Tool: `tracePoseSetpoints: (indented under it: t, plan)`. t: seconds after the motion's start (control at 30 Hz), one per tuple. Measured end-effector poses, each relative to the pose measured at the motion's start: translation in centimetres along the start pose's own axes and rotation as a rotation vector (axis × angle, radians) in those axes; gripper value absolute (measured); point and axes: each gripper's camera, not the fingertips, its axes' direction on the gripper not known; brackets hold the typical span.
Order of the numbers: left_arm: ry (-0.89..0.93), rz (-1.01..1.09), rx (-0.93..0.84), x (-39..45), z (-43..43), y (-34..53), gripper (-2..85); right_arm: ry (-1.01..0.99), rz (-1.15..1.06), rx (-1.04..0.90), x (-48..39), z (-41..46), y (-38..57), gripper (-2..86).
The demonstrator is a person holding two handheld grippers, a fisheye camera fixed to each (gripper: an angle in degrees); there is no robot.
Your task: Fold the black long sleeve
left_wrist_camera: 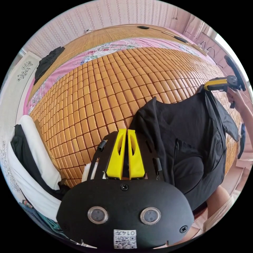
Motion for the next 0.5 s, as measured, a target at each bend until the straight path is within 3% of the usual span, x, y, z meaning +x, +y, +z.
tracePoseSetpoints:
  t: [0.2, 0.37, 0.43, 0.5]
  plan:
    - [0.04, -0.115, 0.071, -0.2, -1.2, -0.8, -0.9, -0.062, -0.018, 0.098, 2.2, -2.3, 2.9, 7.5]
    - [0.141, -0.114, 0.087, 0.4, -1.3, -1.7, 0.0, -0.094, -0.085, 0.064, 2.7, -1.0, 3.9, 8.0]
    - [0.143, -0.046, -0.003, 2.0, 0.3, -2.5, 1.1, -0.061, -0.105, 0.02, 2.7, 0.2, 4.2, 5.1]
    - [0.096, 0.028, 0.015, 3.1, 0.0, -2.8, 0.1, -0.039, -0.091, 0.022, 3.1, 0.5, 4.7, 1.2]
